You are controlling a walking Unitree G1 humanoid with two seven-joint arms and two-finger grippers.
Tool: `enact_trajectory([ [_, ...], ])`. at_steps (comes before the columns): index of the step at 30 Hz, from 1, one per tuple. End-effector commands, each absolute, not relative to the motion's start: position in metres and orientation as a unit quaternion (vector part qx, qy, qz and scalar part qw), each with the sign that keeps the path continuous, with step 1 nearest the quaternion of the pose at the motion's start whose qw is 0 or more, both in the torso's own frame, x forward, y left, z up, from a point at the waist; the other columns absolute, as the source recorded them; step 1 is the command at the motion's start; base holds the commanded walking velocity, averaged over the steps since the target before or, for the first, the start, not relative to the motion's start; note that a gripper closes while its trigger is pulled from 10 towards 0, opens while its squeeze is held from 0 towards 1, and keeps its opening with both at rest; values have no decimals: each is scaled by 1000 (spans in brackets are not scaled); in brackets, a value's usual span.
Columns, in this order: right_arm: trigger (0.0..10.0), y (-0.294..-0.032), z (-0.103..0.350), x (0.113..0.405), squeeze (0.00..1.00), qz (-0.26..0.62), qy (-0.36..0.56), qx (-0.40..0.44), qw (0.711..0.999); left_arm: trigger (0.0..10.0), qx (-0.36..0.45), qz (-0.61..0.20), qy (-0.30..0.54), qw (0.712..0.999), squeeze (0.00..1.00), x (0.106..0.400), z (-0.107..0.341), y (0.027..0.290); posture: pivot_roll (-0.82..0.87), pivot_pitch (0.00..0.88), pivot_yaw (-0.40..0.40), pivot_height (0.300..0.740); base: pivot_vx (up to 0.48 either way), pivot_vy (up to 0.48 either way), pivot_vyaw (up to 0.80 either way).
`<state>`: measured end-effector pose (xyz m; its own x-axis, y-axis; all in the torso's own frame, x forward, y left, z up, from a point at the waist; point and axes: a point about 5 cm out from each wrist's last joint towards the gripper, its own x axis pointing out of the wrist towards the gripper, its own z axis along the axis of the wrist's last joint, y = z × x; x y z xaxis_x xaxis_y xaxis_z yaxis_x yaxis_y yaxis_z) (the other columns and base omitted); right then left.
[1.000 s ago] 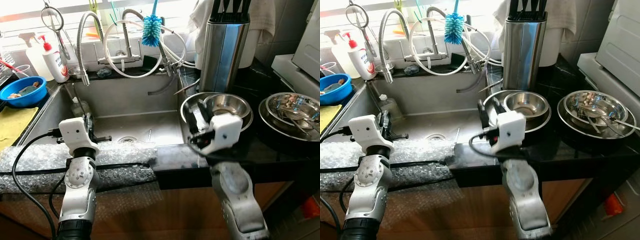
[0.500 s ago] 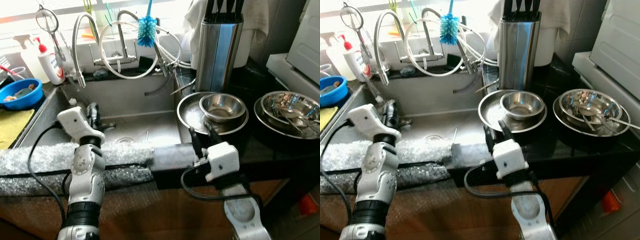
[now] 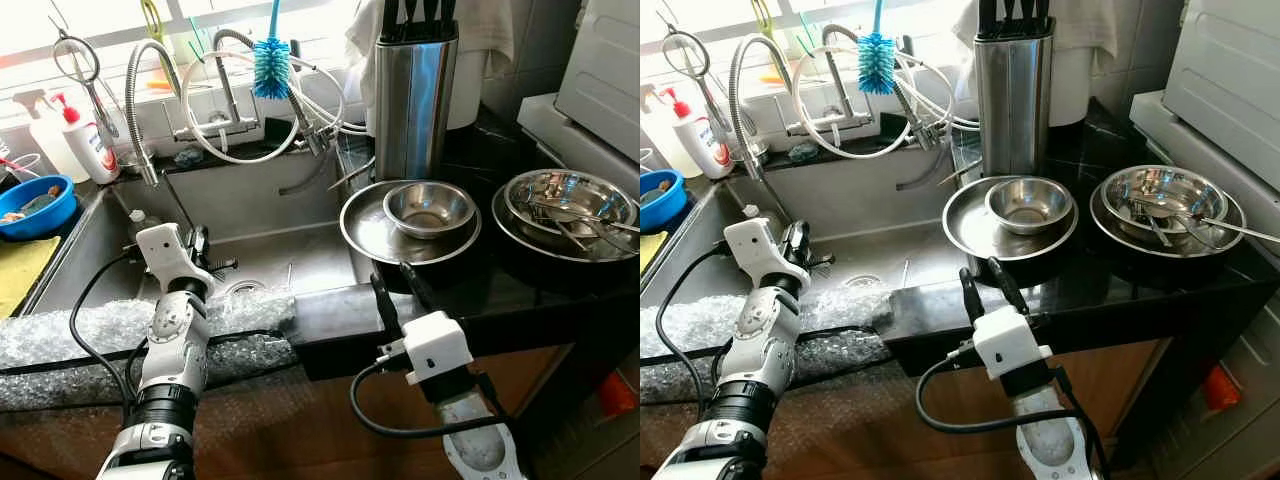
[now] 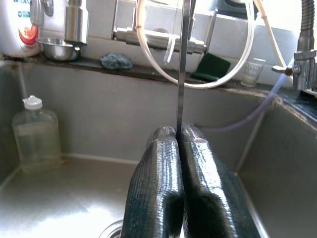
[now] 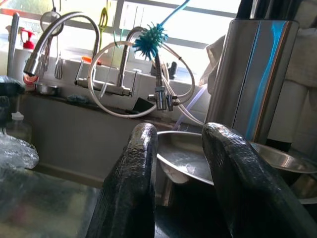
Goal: Kitchen organization
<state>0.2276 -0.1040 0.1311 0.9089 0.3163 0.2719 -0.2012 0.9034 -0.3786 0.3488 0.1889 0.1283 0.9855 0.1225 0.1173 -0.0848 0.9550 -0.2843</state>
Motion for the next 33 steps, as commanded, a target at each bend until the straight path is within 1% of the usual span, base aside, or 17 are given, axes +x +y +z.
enact_trajectory([
  [1,10000,-99,137,226,0,137,-182,-169,959,10000,-137,62,-56,987,0,348,122,196,-160,0,171,740,0,0,0],
  [21,10000,-99,137,225,0,135,-183,-170,959,10000,-136,61,-61,987,0,351,120,197,-160,0,171,740,0,0,0],
  [22,10000,-97,138,228,0,136,-183,-170,959,10000,-117,58,-42,991,1000,352,116,195,-137,0,155,740,0,0,0],
  [25,10000,-95,142,236,0,141,-180,-171,958,10000,-85,47,-23,995,1000,351,112,191,-126,0,151,740,0,0,0],
  [33,10000,-94,141,238,0,142,-177,-172,959,10000,-81,36,-27,996,1000,350,112,188,-124,0,154,740,0,0,0],
])
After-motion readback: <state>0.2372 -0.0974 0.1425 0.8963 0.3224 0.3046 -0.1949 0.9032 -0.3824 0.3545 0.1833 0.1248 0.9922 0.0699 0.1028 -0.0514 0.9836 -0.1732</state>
